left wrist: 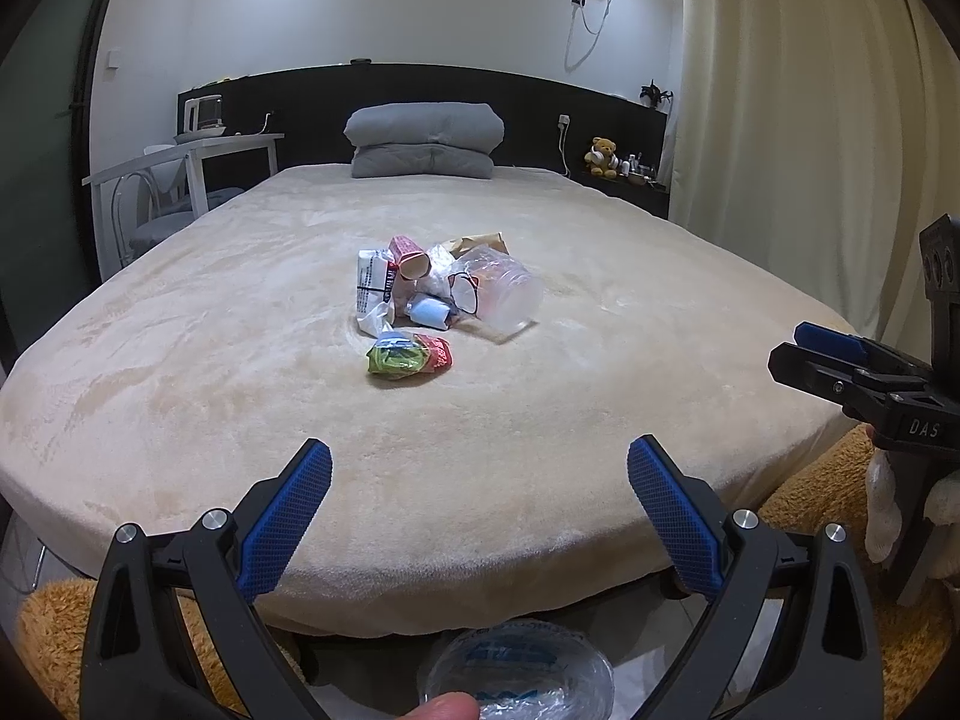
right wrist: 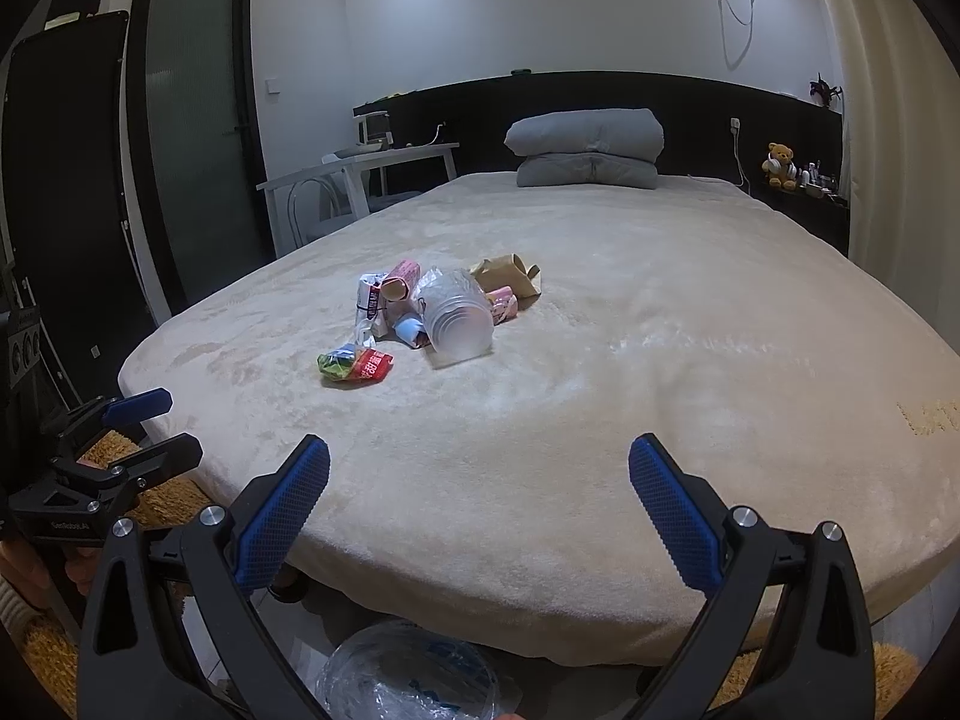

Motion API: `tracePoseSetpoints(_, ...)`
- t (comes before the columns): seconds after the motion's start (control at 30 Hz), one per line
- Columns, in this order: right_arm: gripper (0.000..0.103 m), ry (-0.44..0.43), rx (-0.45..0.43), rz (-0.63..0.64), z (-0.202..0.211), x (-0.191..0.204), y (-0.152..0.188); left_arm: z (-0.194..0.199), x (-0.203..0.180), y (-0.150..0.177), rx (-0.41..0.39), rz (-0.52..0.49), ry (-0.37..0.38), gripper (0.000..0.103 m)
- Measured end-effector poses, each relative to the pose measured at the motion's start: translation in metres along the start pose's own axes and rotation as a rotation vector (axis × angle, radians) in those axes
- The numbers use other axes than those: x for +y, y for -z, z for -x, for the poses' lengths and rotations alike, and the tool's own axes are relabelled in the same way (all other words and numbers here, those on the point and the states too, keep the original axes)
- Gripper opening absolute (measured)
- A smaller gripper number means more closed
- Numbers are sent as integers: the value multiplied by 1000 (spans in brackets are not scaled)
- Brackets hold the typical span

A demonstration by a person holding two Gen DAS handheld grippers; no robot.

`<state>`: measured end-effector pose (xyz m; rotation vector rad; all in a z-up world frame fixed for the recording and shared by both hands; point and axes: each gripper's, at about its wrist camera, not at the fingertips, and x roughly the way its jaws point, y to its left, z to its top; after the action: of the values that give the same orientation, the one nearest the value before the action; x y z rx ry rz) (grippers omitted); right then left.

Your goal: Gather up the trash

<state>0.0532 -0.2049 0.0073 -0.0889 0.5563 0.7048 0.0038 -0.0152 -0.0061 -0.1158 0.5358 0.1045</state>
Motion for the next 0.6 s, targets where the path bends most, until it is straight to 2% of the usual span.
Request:
tracePoseSetpoints(0.17, 99, -2, -7, -13, 0, 0, 1, 0, 1, 0, 2, 2, -1, 97)
tracePoseSetpoints(0.43, 99, -12, -19, -16, 4, -2, 3, 6, 3, -2, -17, 21, 40, 97)
tracePoseSetpoints(0.6, 99, -40, -37, -60, 13, -5, 1, 7, 0, -1, -11, 19, 15, 97)
